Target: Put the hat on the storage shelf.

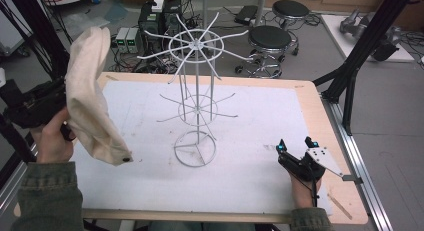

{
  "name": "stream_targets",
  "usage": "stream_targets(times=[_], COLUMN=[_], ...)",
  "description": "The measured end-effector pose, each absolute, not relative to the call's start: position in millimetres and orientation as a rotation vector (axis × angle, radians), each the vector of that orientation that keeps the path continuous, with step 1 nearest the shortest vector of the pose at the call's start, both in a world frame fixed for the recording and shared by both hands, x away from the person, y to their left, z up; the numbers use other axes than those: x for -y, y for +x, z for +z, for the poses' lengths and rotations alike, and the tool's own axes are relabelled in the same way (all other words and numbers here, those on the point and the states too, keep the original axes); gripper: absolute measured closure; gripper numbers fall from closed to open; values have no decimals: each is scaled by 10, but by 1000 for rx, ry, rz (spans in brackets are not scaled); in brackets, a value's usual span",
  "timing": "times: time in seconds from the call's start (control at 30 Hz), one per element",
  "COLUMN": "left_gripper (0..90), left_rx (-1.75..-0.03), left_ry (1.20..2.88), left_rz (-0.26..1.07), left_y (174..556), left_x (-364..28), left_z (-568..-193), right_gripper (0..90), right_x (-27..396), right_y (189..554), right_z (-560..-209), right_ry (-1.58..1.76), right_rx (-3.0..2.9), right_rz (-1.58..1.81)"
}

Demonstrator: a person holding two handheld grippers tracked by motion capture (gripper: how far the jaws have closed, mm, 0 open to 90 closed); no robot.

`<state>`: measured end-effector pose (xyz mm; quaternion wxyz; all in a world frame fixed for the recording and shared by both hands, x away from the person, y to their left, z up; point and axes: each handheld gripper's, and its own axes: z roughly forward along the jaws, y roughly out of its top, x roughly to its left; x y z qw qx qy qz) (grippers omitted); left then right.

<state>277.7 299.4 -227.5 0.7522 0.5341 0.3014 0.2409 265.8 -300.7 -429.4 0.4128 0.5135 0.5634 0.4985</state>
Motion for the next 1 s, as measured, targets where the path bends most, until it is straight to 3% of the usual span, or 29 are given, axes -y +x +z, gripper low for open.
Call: stream_targets(times=[1.0], left_gripper=[800], left_rx=[-552], left_ry=[1173], left_rz=[549], left_y=[3132], left_x=[-2475], left_z=[-1590], right_gripper=[111], right_x=[2989], right_y=[2644], right_z=[-4292], right_ry=[1272], right_rx=[-1434], right_rz=[1257])
